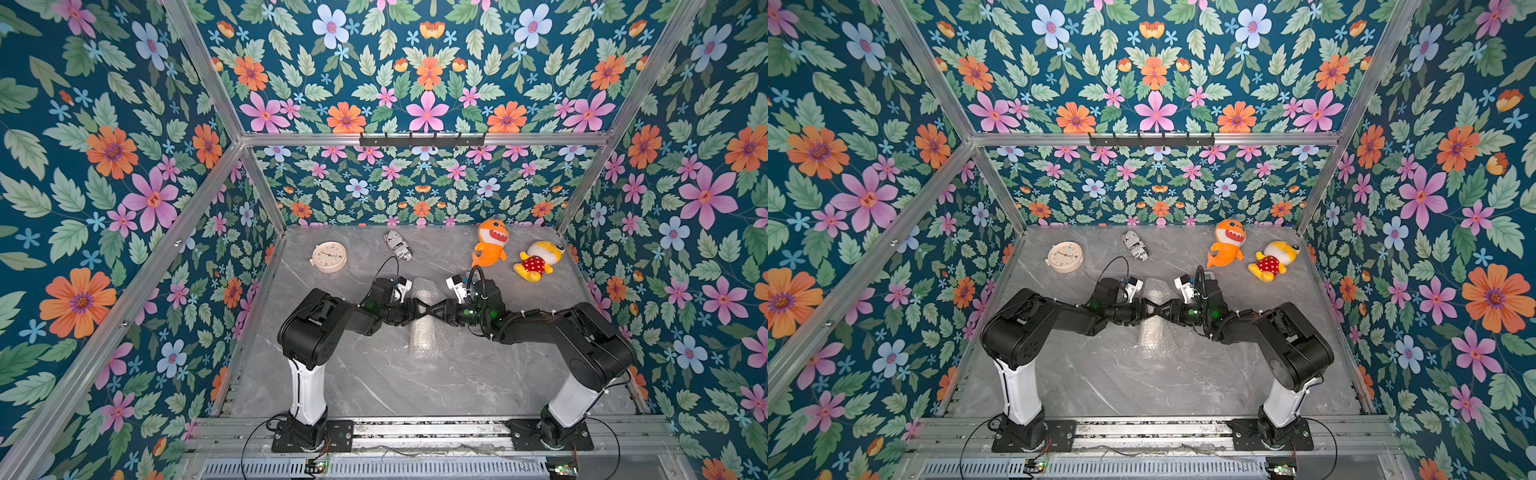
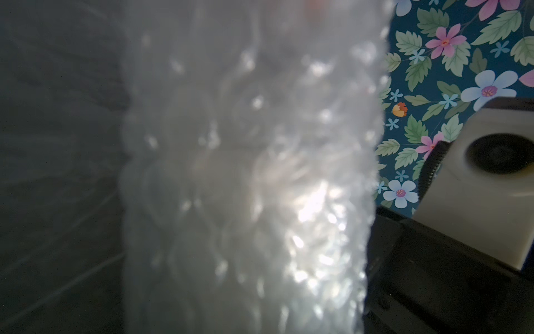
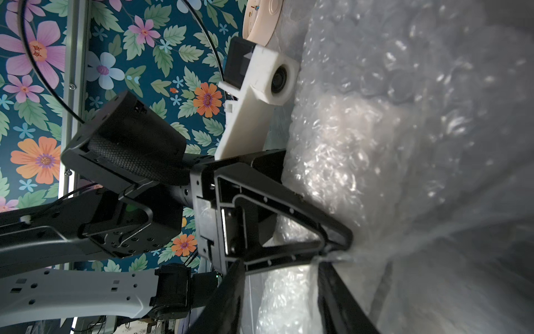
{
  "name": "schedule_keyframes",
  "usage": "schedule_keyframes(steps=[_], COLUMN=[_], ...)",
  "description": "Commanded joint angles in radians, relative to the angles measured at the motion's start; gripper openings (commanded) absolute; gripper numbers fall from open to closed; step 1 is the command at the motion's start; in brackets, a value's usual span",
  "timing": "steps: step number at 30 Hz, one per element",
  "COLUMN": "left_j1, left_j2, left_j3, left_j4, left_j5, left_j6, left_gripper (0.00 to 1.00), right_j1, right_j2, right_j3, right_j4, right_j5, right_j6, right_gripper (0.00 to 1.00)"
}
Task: Wrap vases in bubble wrap
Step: Wrap the vase in bubble wrap.
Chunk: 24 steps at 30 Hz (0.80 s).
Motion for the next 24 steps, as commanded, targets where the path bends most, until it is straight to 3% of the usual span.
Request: schedule_keyframes(steps=[1,4,12,17,24], left_j1=[-0.003,-0.003,0.0,0.001,0.001], left_j2=[0.007,0.002,-0.028,-0.042,-0.029], left_j3=[-0.002,-0.003,-0.016,-0.024,-0.034], left_j4=[-0.033,-0.028,0.024,0.065,0.096], left_j5=[-0.034,-0.027,0.002,0.03,0.039], left_j6=[0.061,0.055,0.014,-0.016,-0.038], left_gripper=[0.32,0.34,0.71,0.84,0.87], right_j1=[0.006,0.012,0.022,0.023,0.028], right_j2=[0.01,0.027,0.053,0.052,0.077], right_j3=[0.016,0.031,0.016,0.022,0.03], right_j4=[0.044,0.023,0.052,0.045,0.047], right_j5=[-0.012,-0.012,-0.014,-0.015,-0.02], right_j6=[0.013,0.006,0.019,0.017,0.016], right_gripper=[0.43,0.43,0.43,0.43,0.43])
